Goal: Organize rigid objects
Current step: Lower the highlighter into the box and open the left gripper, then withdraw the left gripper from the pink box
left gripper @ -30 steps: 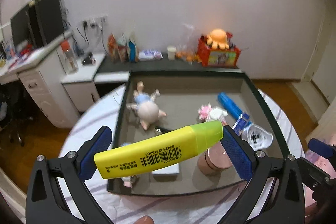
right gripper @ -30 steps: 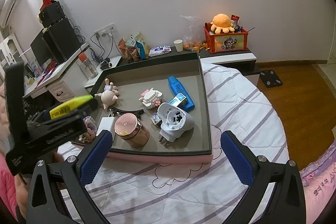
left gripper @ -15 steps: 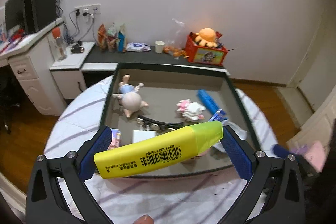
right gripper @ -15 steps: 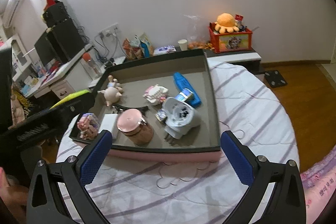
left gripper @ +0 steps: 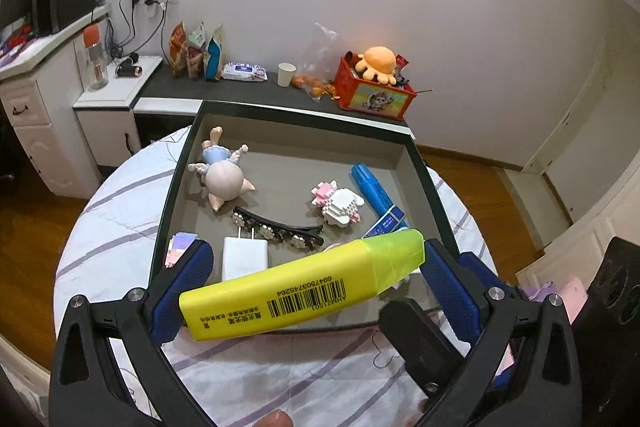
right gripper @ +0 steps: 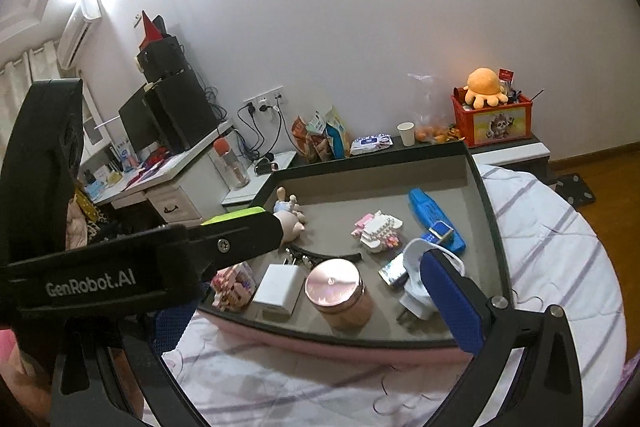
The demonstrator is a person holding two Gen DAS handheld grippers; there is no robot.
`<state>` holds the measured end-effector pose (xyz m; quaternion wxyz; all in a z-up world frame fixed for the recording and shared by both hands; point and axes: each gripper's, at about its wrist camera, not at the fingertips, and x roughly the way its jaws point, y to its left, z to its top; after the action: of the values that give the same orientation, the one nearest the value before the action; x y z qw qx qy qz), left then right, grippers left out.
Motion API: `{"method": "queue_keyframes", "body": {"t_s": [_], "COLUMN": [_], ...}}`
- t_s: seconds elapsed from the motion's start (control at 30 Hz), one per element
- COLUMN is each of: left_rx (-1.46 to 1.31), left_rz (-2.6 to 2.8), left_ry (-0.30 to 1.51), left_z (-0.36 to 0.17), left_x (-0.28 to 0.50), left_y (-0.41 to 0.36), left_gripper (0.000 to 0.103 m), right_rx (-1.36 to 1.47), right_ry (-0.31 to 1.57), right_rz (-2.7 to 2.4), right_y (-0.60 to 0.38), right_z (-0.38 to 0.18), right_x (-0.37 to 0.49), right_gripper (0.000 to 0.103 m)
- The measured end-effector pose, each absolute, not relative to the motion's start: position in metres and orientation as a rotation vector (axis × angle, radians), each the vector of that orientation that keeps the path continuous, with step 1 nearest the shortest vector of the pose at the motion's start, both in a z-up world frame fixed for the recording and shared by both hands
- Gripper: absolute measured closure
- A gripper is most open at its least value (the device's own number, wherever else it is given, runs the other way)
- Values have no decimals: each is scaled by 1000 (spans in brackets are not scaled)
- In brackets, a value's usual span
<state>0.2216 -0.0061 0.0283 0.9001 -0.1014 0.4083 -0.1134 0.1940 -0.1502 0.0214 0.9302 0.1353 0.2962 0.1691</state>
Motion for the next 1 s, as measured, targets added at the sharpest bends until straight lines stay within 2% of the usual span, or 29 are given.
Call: {"method": "queue_keyframes", "body": {"t_s": [0.53, 1.0], "left_rx": [-219, -85], "left_rz": [-246, -101], "left_ry": [867, 770], "left_z": [16, 58], "left_x": [251, 182], "left_y": [6, 6], "left_gripper": [0, 0], "right_rx": [250, 233], "right_ry": [644, 611], "right_rz": [226, 172], "right_y": [-150, -174], "right_z": [12, 51], "right_x": [214, 156], "right_gripper": [0, 0]}}
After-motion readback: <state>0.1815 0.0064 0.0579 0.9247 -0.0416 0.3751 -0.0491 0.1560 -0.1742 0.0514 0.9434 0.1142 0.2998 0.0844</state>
